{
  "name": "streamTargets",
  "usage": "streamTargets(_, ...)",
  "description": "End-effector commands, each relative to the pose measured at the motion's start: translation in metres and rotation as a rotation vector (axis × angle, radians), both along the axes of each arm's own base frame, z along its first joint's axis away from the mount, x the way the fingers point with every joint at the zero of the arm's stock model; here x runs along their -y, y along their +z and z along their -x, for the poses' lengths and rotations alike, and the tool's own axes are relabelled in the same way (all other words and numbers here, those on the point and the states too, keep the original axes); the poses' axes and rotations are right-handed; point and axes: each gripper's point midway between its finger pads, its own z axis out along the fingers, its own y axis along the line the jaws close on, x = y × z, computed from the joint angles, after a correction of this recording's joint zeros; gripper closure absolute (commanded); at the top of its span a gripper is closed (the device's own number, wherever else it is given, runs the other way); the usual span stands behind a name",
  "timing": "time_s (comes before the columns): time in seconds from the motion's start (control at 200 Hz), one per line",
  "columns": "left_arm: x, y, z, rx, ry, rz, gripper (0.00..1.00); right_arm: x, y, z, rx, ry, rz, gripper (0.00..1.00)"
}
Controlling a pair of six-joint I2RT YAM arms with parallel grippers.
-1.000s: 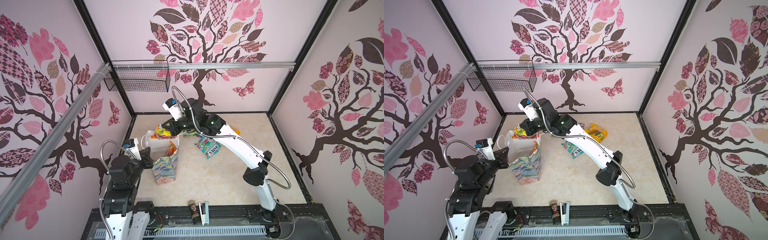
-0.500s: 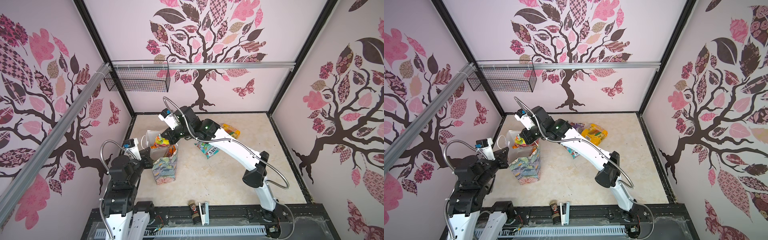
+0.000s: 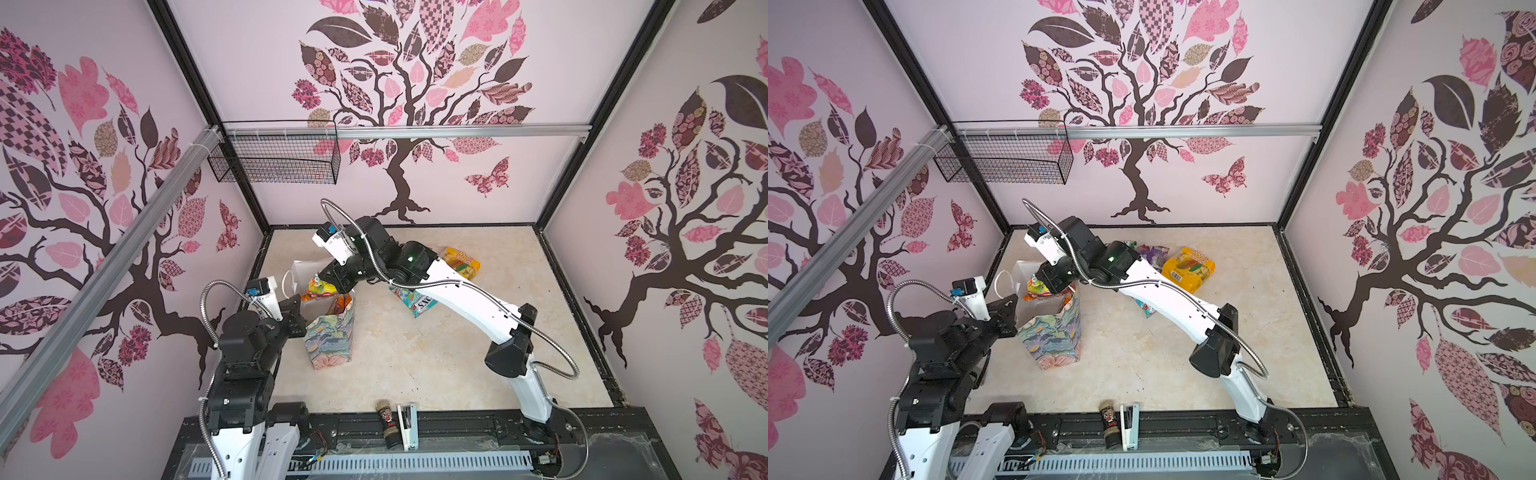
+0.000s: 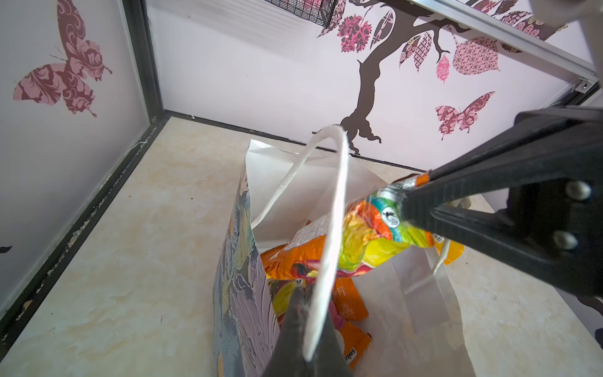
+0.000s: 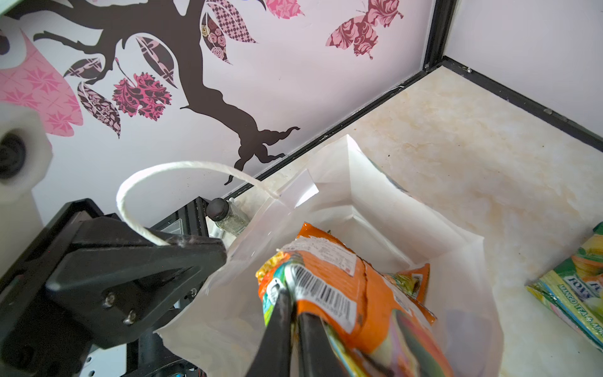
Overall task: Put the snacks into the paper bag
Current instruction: 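Lower the orange packet into the paper bag with the right gripper, then open the right gripper and lift it out of the bag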
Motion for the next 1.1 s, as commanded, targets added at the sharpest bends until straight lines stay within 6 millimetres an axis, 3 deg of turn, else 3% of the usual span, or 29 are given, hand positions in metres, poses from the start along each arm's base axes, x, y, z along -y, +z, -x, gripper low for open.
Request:
streamTargets(0.0, -0.001, 0.004, 0.002, 0.016, 0.001, -0.011, 1.00, -0.003, 0.036, 0.012, 0.069, 0.038, -0.072, 0.71)
streamTargets(0.155, -0.001, 0.004, 0.002, 0.015, 0.000, -0.011, 1.00, 0.001, 0.052, 0.018, 0.084, 0.053, -0.096, 0.58)
streamTargets(0.42, -0.002, 0.004, 0.002, 0.018, 0.005, -0.010, 1.00, 0.015, 0.086, 0.033, 0.107, 0.074, -0.152, 0.58)
streamTargets(0.735, -0.002, 0.004, 0.003, 0.018, 0.010, -0.009, 1.00, 0.034, 0.095, 0.033, 0.137, 0.022, -0.134, 0.57)
streamTargets(0.93, -0.002, 0.003, 0.005, 0.022, 0.009, -0.001, 1.00, 0.074, 0.088, 0.017, 0.206, -0.156, -0.083, 0.50)
streamTargets(1.095, -0.002, 0.000, 0.004, 0.009, 0.015, 0.004, 1.00, 0.134, 0.088, 0.013, 0.289, -0.328, -0.038, 0.46)
